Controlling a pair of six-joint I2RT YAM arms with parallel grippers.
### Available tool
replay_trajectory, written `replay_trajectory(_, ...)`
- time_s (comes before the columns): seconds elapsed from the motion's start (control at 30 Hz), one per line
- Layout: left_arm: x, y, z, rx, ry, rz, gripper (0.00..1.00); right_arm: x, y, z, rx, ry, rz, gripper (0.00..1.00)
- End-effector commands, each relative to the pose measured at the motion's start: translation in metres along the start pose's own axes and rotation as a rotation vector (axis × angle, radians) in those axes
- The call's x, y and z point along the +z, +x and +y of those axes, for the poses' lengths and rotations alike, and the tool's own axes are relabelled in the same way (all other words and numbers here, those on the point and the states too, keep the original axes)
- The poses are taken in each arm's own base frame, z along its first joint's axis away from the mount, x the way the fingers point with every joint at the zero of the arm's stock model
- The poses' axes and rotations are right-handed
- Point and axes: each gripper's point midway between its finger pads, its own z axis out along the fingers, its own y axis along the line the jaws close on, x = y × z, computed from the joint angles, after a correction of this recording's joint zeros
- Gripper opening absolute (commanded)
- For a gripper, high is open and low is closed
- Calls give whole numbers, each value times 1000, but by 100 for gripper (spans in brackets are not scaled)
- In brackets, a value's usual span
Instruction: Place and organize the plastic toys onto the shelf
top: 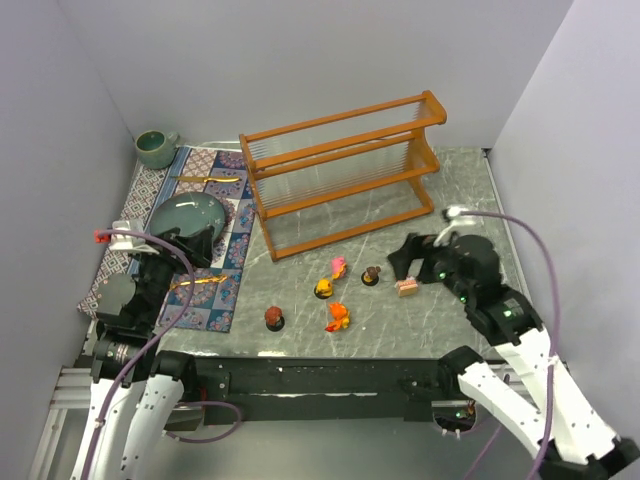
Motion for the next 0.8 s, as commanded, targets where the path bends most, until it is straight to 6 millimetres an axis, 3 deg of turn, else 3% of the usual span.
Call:
replay_trajectory(0.0, -1, -4, -3, 13, 11, -19, 97, 27, 12, 65, -57, -238, -18, 100)
replay_trajectory(0.07, -1, -3, -2, 16, 10, -16, 97, 42, 32, 83, -107, -294, 21, 100)
replay_trajectory(0.1, -2, -4, -3, 15, 12, -17, 97, 42, 34, 107, -141, -370, 0, 100)
replay_trajectory(0.3, -4, -4, -3, 15, 11, -17, 97, 65, 91, 175, -410, -531, 112, 96)
replay_trajectory(0.37, -4, -4, -4, 18, 15, -17, 97, 76, 112, 185, -456, -549, 168, 95)
replay_trajectory(0.57, -3, 0, -4, 19, 19, -3, 97, 95, 138, 229, -462, -601, 216, 92)
replay_trajectory(0.7, -2, 0, -4, 20, 19, 0, 97, 108, 153, 241, -448, -594, 239, 88)
replay_trajectory(0.77, -2, 1, -4, 20, 20, 3, 97, 114, 160, 245, -449, -587, 258, 80)
